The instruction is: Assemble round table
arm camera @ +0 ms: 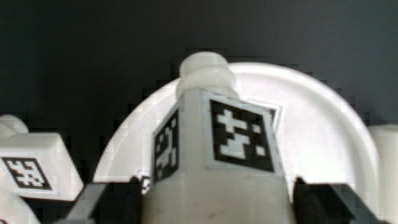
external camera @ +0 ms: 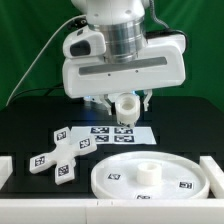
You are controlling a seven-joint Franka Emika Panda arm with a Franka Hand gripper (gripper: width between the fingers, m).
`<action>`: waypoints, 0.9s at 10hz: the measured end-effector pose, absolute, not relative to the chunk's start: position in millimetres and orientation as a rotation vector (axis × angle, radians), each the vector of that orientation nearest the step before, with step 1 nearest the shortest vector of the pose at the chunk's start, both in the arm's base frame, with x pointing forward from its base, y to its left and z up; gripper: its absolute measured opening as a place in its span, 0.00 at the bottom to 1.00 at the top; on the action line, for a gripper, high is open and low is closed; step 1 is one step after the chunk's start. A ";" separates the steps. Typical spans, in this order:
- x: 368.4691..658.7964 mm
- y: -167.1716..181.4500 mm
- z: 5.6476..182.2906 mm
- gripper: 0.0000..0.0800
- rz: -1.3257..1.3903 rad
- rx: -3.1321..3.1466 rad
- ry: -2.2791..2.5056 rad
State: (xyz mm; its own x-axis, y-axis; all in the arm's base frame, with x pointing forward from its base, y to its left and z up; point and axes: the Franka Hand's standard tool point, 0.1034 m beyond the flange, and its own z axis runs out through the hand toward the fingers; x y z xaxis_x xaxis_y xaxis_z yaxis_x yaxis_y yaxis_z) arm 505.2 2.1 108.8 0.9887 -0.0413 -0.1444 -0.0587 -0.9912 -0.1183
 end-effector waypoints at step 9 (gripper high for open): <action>554.6 5.3 111.0 0.50 -0.917 -3.020 0.111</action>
Offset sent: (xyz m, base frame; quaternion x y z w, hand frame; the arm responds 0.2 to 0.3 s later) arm 0.0364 0.0332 0.0198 0.0589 0.2244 0.0095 0.9727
